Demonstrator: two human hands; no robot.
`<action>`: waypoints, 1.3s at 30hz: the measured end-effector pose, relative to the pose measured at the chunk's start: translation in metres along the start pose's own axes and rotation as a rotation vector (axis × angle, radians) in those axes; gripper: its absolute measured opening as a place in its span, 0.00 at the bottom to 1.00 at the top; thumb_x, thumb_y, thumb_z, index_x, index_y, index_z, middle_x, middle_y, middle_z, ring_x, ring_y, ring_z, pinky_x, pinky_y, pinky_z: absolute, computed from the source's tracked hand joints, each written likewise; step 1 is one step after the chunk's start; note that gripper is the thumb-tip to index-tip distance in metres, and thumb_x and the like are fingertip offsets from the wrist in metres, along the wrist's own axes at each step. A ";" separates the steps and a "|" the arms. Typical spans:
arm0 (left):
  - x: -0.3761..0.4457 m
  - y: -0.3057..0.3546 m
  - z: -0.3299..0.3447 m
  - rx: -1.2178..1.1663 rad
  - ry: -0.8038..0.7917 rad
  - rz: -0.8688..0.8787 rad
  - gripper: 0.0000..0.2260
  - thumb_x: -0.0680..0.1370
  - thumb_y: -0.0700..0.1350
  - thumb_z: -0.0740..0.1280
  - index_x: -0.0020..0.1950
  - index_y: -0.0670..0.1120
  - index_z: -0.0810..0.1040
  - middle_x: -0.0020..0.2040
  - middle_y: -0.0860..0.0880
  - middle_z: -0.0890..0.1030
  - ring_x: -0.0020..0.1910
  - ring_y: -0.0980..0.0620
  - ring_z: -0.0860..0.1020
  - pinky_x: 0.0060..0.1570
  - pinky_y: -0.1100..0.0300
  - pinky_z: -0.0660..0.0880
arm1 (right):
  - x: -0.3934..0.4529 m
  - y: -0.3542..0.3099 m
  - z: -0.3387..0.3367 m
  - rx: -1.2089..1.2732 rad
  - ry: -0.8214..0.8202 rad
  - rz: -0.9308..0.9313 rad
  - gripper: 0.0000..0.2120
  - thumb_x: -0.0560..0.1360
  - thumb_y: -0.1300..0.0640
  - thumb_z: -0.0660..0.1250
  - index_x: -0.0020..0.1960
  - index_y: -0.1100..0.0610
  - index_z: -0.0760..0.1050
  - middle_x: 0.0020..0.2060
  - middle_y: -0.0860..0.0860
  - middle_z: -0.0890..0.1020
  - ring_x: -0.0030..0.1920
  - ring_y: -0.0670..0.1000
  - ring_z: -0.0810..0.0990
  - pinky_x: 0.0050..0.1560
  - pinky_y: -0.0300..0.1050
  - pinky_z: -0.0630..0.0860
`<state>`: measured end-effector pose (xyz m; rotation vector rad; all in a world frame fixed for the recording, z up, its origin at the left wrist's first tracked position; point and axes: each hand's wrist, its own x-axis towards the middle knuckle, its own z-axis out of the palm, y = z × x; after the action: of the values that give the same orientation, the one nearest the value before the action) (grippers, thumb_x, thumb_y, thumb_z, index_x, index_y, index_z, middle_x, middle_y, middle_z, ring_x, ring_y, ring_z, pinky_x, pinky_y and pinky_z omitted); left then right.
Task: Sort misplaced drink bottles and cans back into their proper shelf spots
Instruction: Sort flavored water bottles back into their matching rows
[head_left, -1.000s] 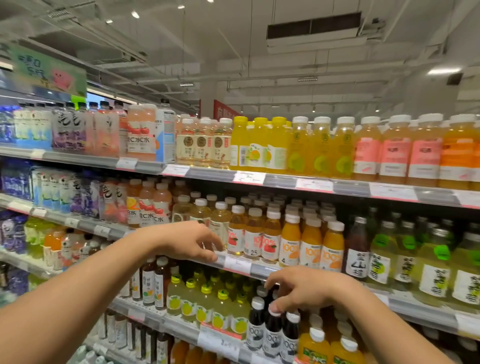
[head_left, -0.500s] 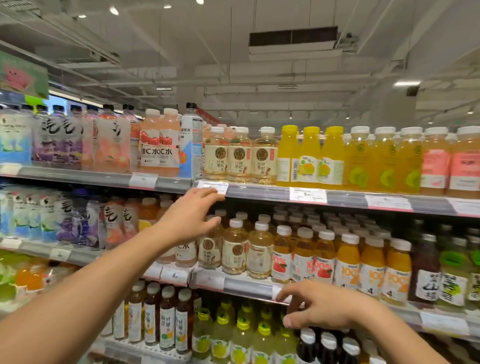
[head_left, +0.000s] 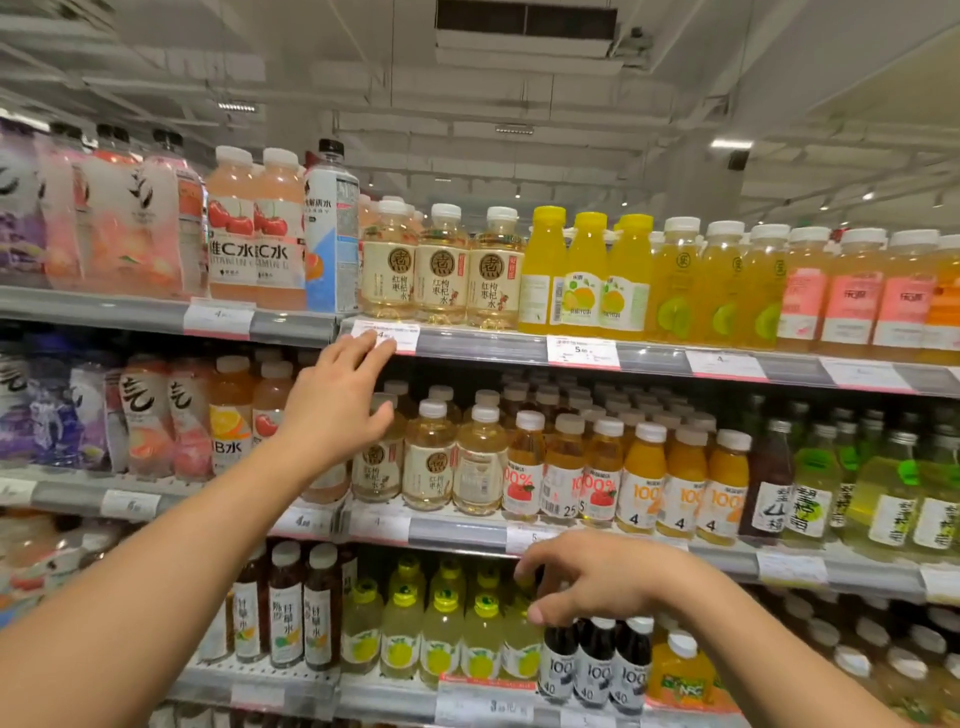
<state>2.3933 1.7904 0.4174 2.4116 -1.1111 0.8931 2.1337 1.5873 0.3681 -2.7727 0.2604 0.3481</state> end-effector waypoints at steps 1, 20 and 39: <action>-0.001 0.000 -0.001 -0.009 -0.003 -0.003 0.33 0.78 0.55 0.66 0.81 0.53 0.58 0.80 0.48 0.61 0.79 0.44 0.58 0.70 0.41 0.70 | 0.000 0.002 0.001 0.004 0.004 -0.005 0.27 0.78 0.41 0.71 0.75 0.45 0.71 0.61 0.46 0.83 0.57 0.48 0.84 0.64 0.51 0.79; -0.002 -0.018 -0.024 -0.278 -0.187 -0.006 0.36 0.75 0.38 0.65 0.80 0.59 0.60 0.82 0.58 0.56 0.80 0.53 0.54 0.77 0.49 0.62 | 0.028 -0.024 0.035 0.081 -0.049 -0.170 0.26 0.77 0.38 0.71 0.73 0.43 0.73 0.63 0.44 0.81 0.61 0.46 0.80 0.66 0.46 0.76; -0.003 -0.197 -0.023 -0.028 0.203 0.132 0.20 0.75 0.47 0.68 0.67 0.51 0.78 0.56 0.50 0.76 0.52 0.46 0.77 0.42 0.53 0.76 | 0.126 -0.247 -0.145 -0.097 0.970 -0.276 0.17 0.80 0.50 0.70 0.67 0.54 0.79 0.60 0.48 0.84 0.52 0.45 0.83 0.54 0.41 0.81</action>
<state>2.5341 1.9297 0.4242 2.1883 -1.2057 1.1282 2.3383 1.7485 0.5415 -2.7860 0.0686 -1.0908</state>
